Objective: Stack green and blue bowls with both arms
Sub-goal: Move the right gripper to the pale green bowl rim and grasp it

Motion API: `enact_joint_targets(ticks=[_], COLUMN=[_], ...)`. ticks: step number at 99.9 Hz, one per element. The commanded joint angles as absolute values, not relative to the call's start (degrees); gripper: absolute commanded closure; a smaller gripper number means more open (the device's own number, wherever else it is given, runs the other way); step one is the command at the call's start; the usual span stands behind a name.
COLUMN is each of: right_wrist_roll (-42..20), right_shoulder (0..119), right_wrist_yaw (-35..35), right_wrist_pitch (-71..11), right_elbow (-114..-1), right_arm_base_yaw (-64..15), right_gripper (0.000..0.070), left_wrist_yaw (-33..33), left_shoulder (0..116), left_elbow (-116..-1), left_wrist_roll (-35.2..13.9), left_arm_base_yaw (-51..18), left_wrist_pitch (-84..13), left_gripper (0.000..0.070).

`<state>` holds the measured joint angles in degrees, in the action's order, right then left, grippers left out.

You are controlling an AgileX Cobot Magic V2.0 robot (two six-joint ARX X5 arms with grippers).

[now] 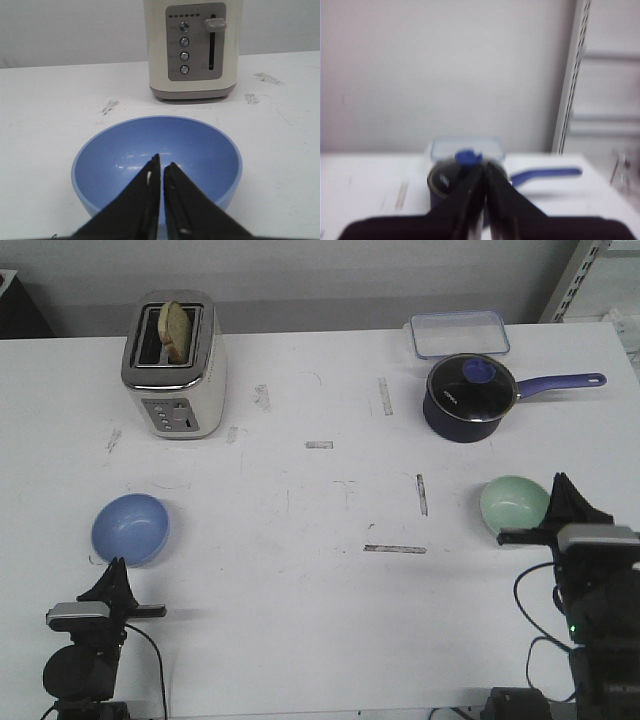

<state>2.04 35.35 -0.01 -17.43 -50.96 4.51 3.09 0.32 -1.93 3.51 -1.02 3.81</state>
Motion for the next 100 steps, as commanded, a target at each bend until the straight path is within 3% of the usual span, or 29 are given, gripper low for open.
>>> enact_joint_targets(ticks=[1, 17, 24, 33, 38, 76, 100], right_wrist_roll=[2.5, 4.8, 6.5, 8.2, 9.3, 13.6, 13.6], right_shoulder=[41.9, 54.1, 57.9, 61.6, 63.4, 73.7, 80.3], right_wrist_yaw=[-0.2, -0.4, -0.6, -0.6, -0.6, -3.2, -3.7], right_wrist_pitch=[-24.0, -35.7, -39.0, -42.3, -44.1, -49.8, -49.6], right_elbow=[-58.1, -67.9, -69.5, -69.6, -69.6, -69.6, -69.6], right_arm_base_yaw=[4.5, 4.6, 5.1, 6.6, 8.0, 23.4, 24.8], right_gripper=[0.068, 0.0472, 0.0394, 0.0243, 0.02, 0.02, 0.0218], left_wrist_yaw=[3.2, 3.2, 3.2, 3.2, 3.2, 3.2, 3.2], left_shoulder=[0.3, 0.2, 0.3, 0.3, 0.3, 0.2, 0.3], left_elbow=[-0.7, -0.7, -0.7, -0.7, -0.7, -0.7, -0.7], left_wrist_roll=[3.6, 3.6, 3.6, 3.6, 3.6, 3.6, 3.6], left_arm_base_yaw=[-1.0, -1.0, -1.0, -1.0, -1.0, -1.0, -1.0], left_wrist_pitch=[4.6, 4.6, 4.6, 4.6, 4.6, 4.4, 4.4], left_gripper=[0.0699, 0.0699, 0.0699, 0.0699, 0.0699, 0.0699, 0.0699])
